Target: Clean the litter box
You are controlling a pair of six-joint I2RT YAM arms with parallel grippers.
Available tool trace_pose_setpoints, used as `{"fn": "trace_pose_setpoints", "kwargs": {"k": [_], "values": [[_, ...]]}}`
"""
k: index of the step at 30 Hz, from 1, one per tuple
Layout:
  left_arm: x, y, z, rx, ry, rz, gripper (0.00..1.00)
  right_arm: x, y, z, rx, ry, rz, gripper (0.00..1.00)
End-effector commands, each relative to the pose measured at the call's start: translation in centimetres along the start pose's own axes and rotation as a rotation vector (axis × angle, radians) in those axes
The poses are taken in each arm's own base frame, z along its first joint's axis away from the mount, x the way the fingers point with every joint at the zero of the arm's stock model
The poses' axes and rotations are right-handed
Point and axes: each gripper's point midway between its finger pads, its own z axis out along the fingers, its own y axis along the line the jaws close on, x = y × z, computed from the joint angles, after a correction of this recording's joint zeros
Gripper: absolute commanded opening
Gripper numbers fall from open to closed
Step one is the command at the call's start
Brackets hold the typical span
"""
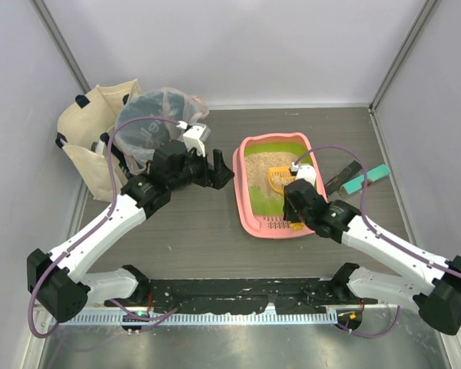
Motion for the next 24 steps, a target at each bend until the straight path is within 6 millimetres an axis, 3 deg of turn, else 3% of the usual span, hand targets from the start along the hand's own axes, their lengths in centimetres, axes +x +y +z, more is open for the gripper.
{"fn": "trace_pose_setpoints", "kwargs": {"k": [1,2,3,6,7,9,10,11,14,16,17,19,20,21,23,24], "values": [[-2.2,-0.9,-0.8,0.036,-0.085,0.031,0.81,-1.3,1.5,-0.1,-0.057,-0.065,0.045,0.01],[-2.1,-0.8,-0.8,0.034,-0.084,0.032,0.82,-0.7,1.8,0.4,-0.022,-0.031,-0.007,0.01],[-2.2,-0.8,-0.8,0.032,-0.087,0.032,0.82,-0.2,0.7,0.4,0.034,-0.006,-0.033,0.01],[-2.3,-0.9,-0.9,0.036,-0.090,0.033,0.82,-2.3,-0.6,-0.1,0.057,-0.085,0.014,0.01],[-2.2,-0.8,-0.9,0.034,-0.089,0.033,0.82,-2.4,-0.4,-0.1,0.029,-0.096,0.030,0.01],[-2.4,-0.8,-1.0,0.033,-0.095,0.035,0.82,-2.2,2.0,-0.1,-0.068,-0.087,0.027,0.01],[-2.4,-0.7,-1.0,0.028,-0.095,0.039,0.82,-2.6,1.7,-0.2,-0.028,-0.100,0.000,0.01],[-2.4,-0.6,-1.0,0.020,-0.097,0.039,0.82,-1.6,0.7,-0.1,0.035,-0.056,-0.041,0.01],[-2.4,-0.6,-1.1,0.021,-0.099,0.042,0.82,-2.8,-1.1,-0.5,0.107,-0.106,-0.010,0.01],[-2.5,-0.7,-1.2,0.022,-0.103,0.042,0.82,-3.6,-0.2,-1.3,0.002,-0.167,0.054,0.01],[-2.7,-0.7,-1.4,0.024,-0.109,0.043,0.82,-3.9,1.5,-1.3,-0.090,-0.180,0.093,0.01],[-3.0,-1.0,-1.5,0.036,-0.119,0.045,0.83,-2.8,2.4,-0.2,-0.091,-0.132,0.057,0.01],[-3.2,-1.2,-1.7,0.046,-0.122,0.040,0.83,-1.5,1.4,0.3,-0.030,-0.071,0.010,0.01],[-4.0,-1.7,-2.0,0.060,-0.133,0.033,0.83,-1.9,0.0,0.4,0.059,-0.083,-0.001,0.01],[-4.5,-2.2,-2.7,0.085,-0.124,0.013,0.84,-3.7,-0.9,-0.7,0.093,-0.143,0.020,0.01],[-5.8,-2.8,-3.4,0.102,-0.146,0.000,0.84,-4.5,-0.6,-1.3,0.057,-0.177,0.026,0.01]]}}
